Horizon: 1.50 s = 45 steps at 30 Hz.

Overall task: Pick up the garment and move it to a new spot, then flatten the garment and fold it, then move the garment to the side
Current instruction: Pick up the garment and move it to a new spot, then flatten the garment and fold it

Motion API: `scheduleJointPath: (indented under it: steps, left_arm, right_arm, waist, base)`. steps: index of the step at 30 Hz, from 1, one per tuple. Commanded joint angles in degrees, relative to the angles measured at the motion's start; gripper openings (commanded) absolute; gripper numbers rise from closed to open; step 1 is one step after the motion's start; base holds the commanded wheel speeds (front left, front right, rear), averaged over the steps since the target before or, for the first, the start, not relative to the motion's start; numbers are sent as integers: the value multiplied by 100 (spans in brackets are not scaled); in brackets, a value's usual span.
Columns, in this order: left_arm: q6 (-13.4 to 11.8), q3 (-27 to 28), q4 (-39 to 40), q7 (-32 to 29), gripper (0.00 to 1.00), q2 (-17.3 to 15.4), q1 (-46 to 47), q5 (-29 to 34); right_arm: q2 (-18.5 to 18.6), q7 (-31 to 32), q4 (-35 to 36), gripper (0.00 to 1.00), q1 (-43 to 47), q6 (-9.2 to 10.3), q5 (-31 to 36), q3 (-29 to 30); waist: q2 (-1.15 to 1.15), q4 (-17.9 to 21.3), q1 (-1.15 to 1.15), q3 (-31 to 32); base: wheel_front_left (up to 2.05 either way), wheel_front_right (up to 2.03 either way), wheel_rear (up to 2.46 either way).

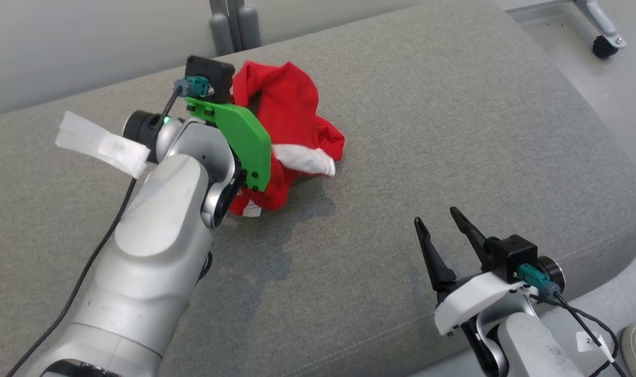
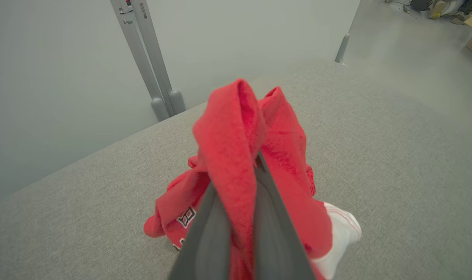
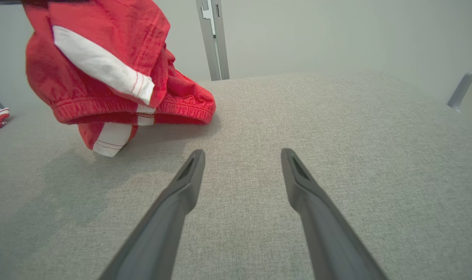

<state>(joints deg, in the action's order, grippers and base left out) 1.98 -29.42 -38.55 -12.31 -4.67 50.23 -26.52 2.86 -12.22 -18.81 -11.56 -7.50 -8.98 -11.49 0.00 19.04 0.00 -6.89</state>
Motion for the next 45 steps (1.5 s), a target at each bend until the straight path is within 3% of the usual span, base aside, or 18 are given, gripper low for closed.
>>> scheduleJointPath:
  steps: [1,2,3,4,5,15,21,26,35,45]
  left_arm:
    - [14,-63,-133,-7,0,6,-120,29]
    - [33,-123,-240,-18,0,34,-161,29]
    - [80,-168,-318,-3,11,64,-200,-15]
    - [124,-188,-362,104,87,97,-226,-81]
    - [147,-199,-424,194,100,109,-253,-120]
    - [142,-114,-424,1166,100,176,-420,-956]
    - [25,-184,67,1287,100,146,-713,-1190]
    - [-138,-367,501,1098,100,-109,-1304,-1066]
    - [-348,-671,859,804,100,-267,-2237,-1072]
    - [-553,-833,648,766,100,-209,-2155,-938]
  right_arm:
    - [5,-61,-24,100,-103,2,-39,-18]
    - [4,-72,-45,100,-120,2,-57,-31]
    - [2,-81,-69,100,-140,2,-78,-46]
    - [4,-100,-87,100,-166,2,-99,-55]
    - [5,-111,-111,100,-194,2,-119,-70]
    - [7,-202,-342,100,-235,2,-51,72]
    - [8,-169,-384,100,-92,2,76,305]
    - [6,-98,-359,100,59,2,135,419]
    - [9,45,-205,100,187,2,207,374]
    - [7,133,-9,100,190,2,230,336]
  waist:
    - [0,199,0,-282]
    - [0,203,0,-310]
    - [0,204,0,-337]
    - [0,200,0,-362]
    - [0,193,0,-376]
    - [0,-274,0,-137]
    - [0,-670,0,154]
    - [0,-855,0,368]
    - [0,-760,0,433]
    - [0,-280,0,198]
  base:
    - [0,0,0]
    - [0,0,0]
    - [0,0,0]
    - [0,0,0]
    - [0,0,0]
    - [0,0,0]
    - [0,0,0]
    - [0,0,0]
    - [0,0,0]
    - [0,0,0]
